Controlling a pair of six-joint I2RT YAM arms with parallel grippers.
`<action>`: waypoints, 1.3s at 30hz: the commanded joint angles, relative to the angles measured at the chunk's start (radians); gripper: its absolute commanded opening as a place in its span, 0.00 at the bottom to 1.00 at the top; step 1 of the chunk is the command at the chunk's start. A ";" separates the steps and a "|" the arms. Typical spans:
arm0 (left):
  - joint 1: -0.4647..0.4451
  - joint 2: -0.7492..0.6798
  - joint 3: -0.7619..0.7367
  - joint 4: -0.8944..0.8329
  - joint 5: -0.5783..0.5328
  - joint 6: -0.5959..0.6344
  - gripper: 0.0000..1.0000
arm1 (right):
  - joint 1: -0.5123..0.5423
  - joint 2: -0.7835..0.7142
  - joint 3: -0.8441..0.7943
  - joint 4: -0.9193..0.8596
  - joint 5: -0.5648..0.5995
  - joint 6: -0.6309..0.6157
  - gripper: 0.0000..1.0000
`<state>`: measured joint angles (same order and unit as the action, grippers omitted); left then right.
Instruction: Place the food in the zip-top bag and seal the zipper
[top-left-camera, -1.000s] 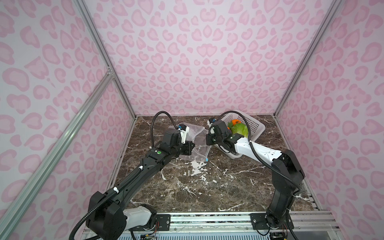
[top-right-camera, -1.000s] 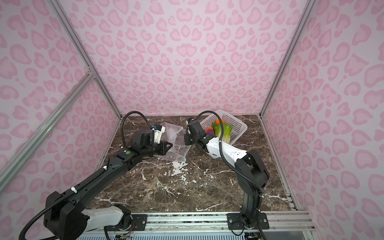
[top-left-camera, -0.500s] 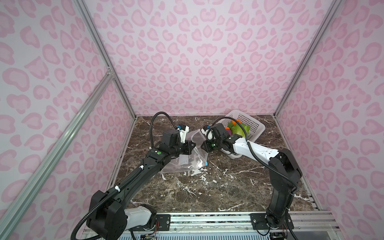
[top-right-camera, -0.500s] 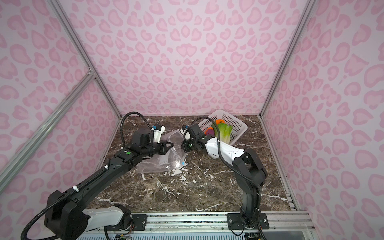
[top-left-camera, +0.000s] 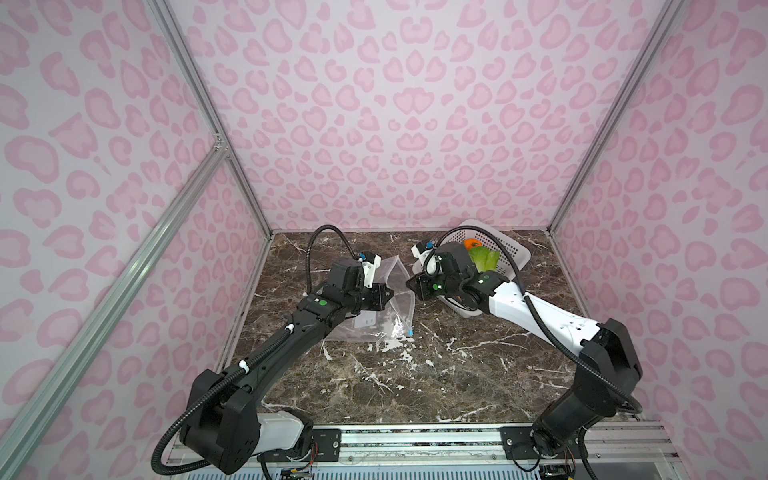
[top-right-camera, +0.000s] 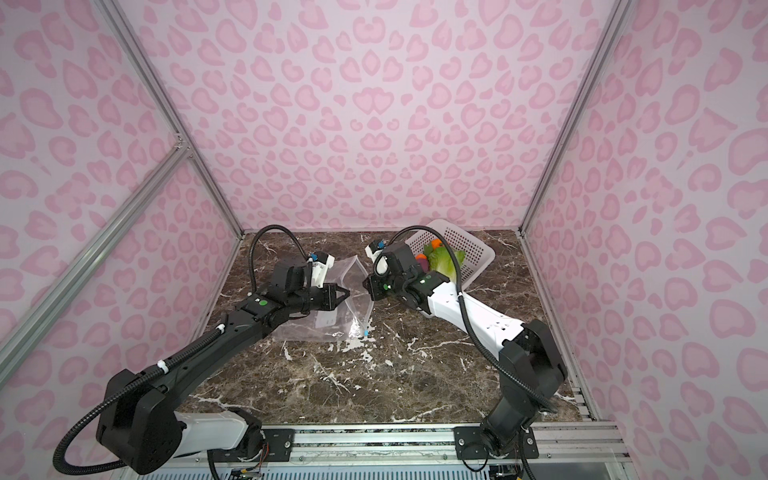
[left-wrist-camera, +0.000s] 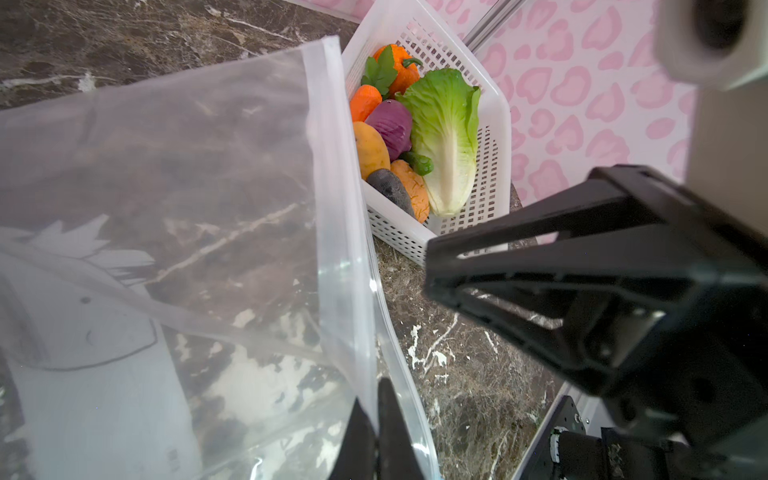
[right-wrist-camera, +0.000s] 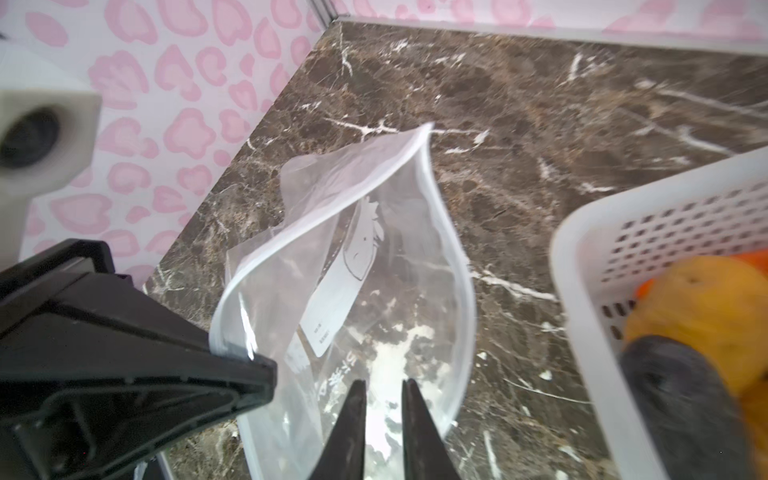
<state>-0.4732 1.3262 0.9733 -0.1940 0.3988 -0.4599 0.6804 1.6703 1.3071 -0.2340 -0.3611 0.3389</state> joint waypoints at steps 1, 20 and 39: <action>0.001 -0.010 0.006 0.025 0.023 -0.010 0.02 | 0.008 0.077 -0.002 0.117 -0.095 0.089 0.17; 0.039 -0.066 -0.022 0.022 -0.048 -0.040 0.02 | -0.018 0.169 0.093 0.044 -0.093 0.024 0.75; 0.040 -0.047 -0.021 0.022 -0.074 -0.039 0.02 | -0.375 -0.303 -0.240 -0.279 0.472 0.100 0.78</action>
<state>-0.4339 1.2816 0.9463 -0.1864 0.3317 -0.4961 0.3477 1.3926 1.1149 -0.4500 -0.0162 0.4156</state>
